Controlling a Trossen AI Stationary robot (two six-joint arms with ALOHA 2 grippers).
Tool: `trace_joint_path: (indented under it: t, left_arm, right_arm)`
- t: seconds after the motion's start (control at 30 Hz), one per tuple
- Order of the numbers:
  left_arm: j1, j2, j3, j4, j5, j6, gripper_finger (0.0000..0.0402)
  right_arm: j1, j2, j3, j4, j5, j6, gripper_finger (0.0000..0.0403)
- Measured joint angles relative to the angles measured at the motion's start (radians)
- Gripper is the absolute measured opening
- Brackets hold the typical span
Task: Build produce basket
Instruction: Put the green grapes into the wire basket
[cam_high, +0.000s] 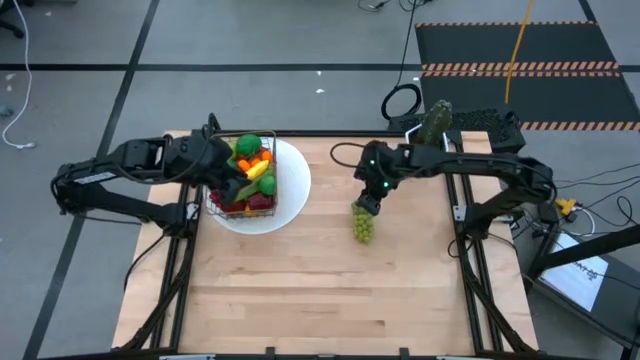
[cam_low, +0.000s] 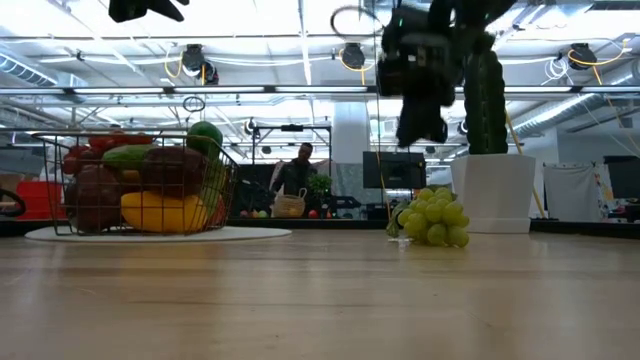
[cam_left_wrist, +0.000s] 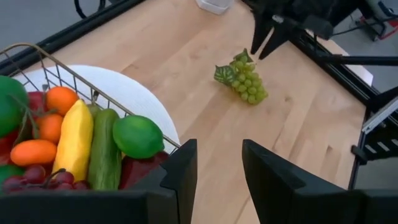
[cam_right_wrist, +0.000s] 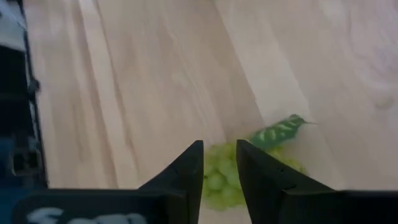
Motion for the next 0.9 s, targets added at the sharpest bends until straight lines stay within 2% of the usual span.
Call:
trace_joint_path:
  t: [0.1,0.23,0.33,0.63,0.9]
  left_arm:
    - [-0.012,0.007,0.000,0.000,-0.022,-0.027,0.0127]
    - [-0.023,0.012,0.000,0.000,-0.058,-0.047,0.0127]
    - [-0.023,0.025,0.000,0.000,-0.077,-0.046,0.0127]
    - [-0.022,0.052,0.000,-0.001,-0.077,-0.042,0.0127]
    - [-0.022,0.062,0.000,0.001,-0.078,-0.022,0.0127]
  right_arm:
    - [-0.044,0.038,-0.021,-0.002,-0.049,-0.104,0.0095]
    - [-0.082,0.067,-0.035,0.007,-0.055,-0.296,0.0098]
    - [-0.111,0.076,-0.053,0.030,-0.059,-0.365,0.0096]
    - [-0.176,0.079,-0.169,0.122,-0.153,-0.331,0.0097]
    - [-0.179,0.079,-0.247,0.301,-0.154,-0.239,0.0118]
